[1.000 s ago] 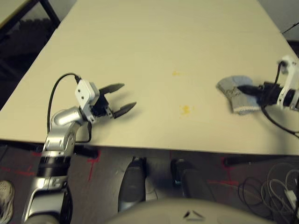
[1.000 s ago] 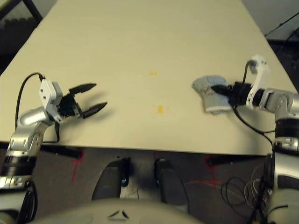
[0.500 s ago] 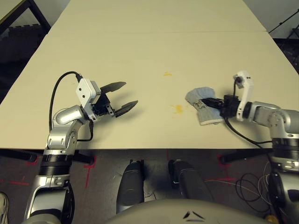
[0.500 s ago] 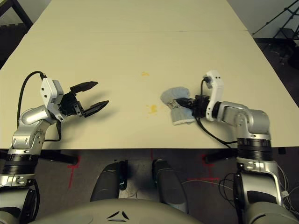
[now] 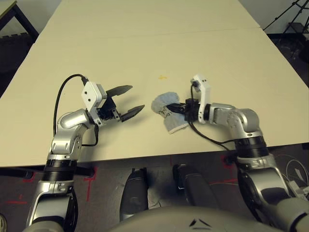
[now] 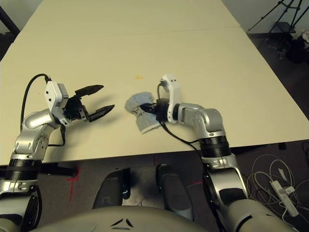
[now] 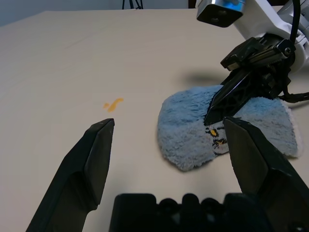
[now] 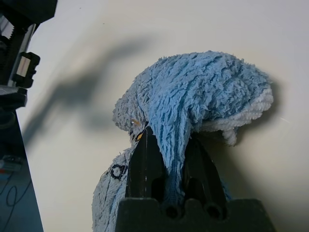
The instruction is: Wipe the water off the table with a rag.
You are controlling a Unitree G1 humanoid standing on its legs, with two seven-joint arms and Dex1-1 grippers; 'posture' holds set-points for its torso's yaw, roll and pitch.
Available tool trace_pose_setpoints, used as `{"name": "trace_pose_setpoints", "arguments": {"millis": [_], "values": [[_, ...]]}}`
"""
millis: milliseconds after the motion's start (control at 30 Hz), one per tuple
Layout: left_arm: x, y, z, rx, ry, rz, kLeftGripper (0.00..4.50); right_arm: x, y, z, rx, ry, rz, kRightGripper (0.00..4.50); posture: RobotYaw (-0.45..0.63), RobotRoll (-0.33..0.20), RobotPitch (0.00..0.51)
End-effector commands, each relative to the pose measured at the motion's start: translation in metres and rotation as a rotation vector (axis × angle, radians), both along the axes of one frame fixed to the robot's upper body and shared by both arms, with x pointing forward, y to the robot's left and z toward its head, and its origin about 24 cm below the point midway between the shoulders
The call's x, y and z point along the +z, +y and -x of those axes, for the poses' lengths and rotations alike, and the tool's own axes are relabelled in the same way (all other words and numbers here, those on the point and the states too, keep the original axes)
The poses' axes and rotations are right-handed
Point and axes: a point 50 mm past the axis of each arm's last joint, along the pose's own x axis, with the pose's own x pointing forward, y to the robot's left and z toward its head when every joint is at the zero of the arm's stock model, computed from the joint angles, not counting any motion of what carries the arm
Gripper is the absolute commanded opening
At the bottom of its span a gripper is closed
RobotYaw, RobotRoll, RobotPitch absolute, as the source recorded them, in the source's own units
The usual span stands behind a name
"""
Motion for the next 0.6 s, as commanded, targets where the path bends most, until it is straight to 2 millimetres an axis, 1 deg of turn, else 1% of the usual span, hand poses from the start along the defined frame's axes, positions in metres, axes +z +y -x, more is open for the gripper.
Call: {"name": "trace_pose_setpoints", "arguments": {"millis": [33,133,333,433,500,600], "values": [[-0.004,-0.001,0.0,-0.007,0.006,-0.015,4.5,-0.019,0.017,0.011,0.07,0.092,0.02,0.12,0.24,0.0,0.191],[-0.004,0.003,-0.001,0.003,0.009,-0.018,4.5,-0.018,-0.005,0.006,0.028,0.085,0.04,0.12,0.24,0.0,0.191],[-0.005,0.02,-0.003,0.049,0.02,-0.042,4.5,-0.009,-0.082,-0.003,-0.12,0.069,0.106,0.12,0.23,0.0,0.195],[-0.006,0.022,-0.003,0.054,0.022,-0.048,4.5,-0.001,-0.114,-0.004,-0.174,0.059,0.131,0.12,0.23,0.0,0.196],[-0.006,0.022,-0.003,0.054,0.022,-0.049,4.5,0.005,-0.129,-0.005,-0.207,0.05,0.133,0.12,0.23,0.0,0.199],[-0.007,0.023,-0.004,0.057,0.023,-0.049,4.5,0.019,-0.149,-0.012,-0.279,0.012,0.089,0.12,0.22,0.0,0.199]]}}
